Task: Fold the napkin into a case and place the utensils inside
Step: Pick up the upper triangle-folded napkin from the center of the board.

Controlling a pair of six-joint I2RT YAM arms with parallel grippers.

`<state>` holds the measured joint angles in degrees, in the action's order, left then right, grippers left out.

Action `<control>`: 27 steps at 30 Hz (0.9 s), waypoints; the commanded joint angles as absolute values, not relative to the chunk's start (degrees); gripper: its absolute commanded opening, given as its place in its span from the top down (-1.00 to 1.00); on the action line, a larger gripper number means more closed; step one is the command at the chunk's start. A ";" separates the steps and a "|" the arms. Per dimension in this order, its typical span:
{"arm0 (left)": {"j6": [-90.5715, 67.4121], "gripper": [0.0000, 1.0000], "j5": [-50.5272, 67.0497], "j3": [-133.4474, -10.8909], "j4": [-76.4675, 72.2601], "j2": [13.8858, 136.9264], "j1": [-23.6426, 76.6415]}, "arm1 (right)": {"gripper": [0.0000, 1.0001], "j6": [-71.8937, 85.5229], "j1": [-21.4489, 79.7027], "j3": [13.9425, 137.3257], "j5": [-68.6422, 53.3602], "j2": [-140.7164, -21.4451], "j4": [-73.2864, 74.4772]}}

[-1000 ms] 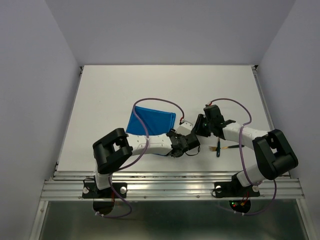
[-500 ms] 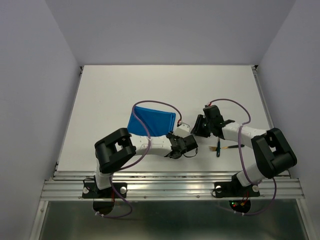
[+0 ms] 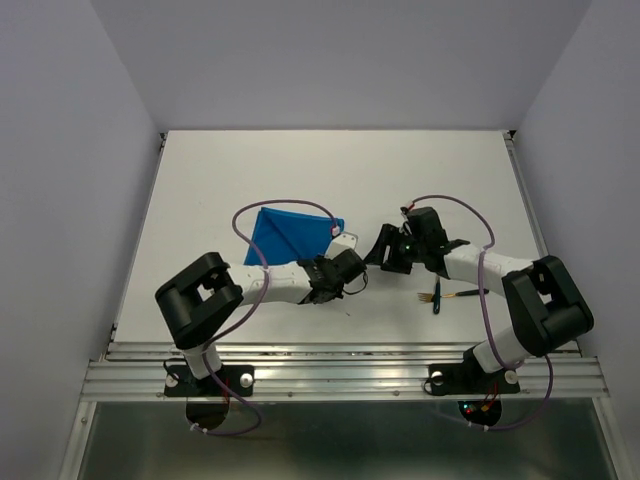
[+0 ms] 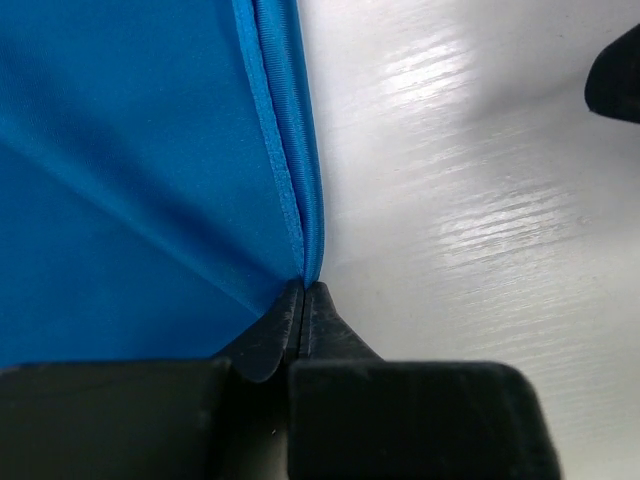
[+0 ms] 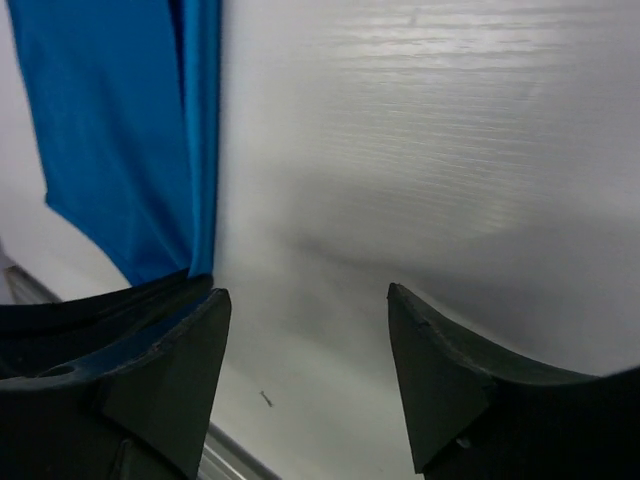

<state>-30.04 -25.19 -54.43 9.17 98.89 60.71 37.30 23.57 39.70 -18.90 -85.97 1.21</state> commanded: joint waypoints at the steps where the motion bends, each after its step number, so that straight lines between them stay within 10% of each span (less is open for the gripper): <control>1: -27.25 1.00 -17.58 -49.40 6.69 94.85 57.92 | -0.46 41.57 23.29 42.27 -28.03 -88.49 -7.90; 13: -25.75 1.00 -8.53 -42.10 -3.25 82.53 52.03 | -0.56 48.60 28.04 52.11 -30.76 -102.03 -12.92; 27: -25.58 1.00 -6.33 -41.13 -4.22 80.42 50.63 | -0.21 57.56 30.59 61.43 -21.10 -113.46 -13.36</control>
<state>-26.74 -7.44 -41.87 -2.44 82.61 50.89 55.00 30.15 59.24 -25.30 -111.46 -12.27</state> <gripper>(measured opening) 0.025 0.635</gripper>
